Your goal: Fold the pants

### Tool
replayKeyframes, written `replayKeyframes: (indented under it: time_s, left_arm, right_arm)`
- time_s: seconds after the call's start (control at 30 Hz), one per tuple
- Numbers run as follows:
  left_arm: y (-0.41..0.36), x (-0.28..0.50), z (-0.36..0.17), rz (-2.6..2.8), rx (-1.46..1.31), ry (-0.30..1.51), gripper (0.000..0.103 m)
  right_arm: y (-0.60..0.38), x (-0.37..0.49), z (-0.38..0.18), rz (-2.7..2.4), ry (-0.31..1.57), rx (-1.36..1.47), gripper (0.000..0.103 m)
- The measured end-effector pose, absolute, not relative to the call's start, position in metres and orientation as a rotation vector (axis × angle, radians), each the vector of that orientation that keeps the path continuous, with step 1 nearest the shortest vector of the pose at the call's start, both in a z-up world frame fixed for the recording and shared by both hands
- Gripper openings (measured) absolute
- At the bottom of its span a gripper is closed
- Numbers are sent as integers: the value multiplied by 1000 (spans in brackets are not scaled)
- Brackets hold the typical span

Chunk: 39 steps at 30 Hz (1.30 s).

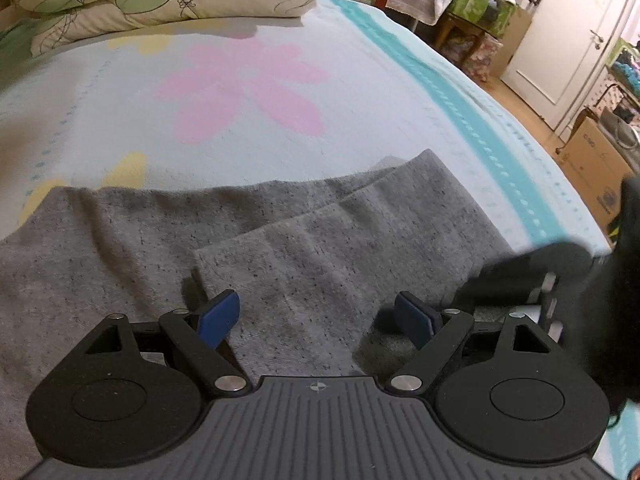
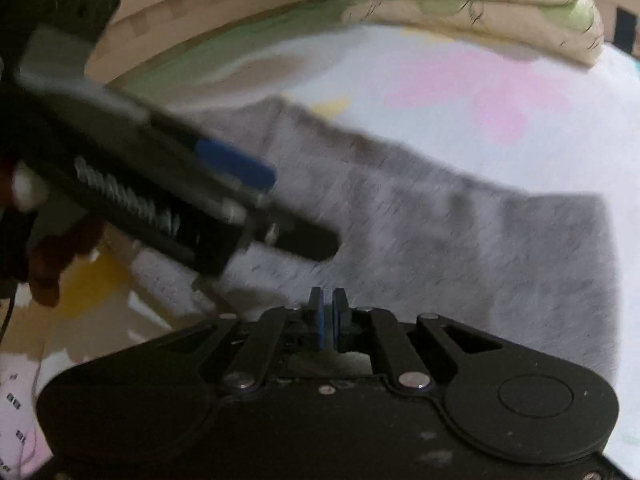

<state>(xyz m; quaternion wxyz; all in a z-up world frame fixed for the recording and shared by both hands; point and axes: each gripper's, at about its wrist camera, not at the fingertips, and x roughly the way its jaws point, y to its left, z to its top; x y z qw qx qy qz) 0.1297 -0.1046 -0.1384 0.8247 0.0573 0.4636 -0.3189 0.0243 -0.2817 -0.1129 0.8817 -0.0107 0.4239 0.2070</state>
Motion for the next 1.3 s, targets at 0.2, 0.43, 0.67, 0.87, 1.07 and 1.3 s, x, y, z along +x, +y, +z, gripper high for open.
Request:
replayKeyframes:
  time_s: [0.2, 0.43, 0.67, 0.87, 1.07, 1.3]
  left_arm:
    - [-102, 119, -158, -658, 189, 1035, 85]
    - [-101, 104, -173, -680, 291, 1011, 86]
    - [-69, 102, -144, -622, 143, 945, 86]
    - [-11, 96, -131, -454, 27, 902, 86]
    - [52, 90, -130, -268, -50, 922, 86]
    - [93, 84, -122, -191, -100, 934, 86]
  right_arm:
    - [-344, 50, -98, 152, 824, 14, 10]
    - [-390, 58, -116, -3, 895, 145, 0]
    - [-376, 44, -80, 83, 826, 128, 18]
    - [-329, 51, -57, 239, 830, 105, 28]
    - [-279, 80, -44, 409, 944, 106, 30]
    - [-201, 122, -41, 628, 1022, -86, 11]
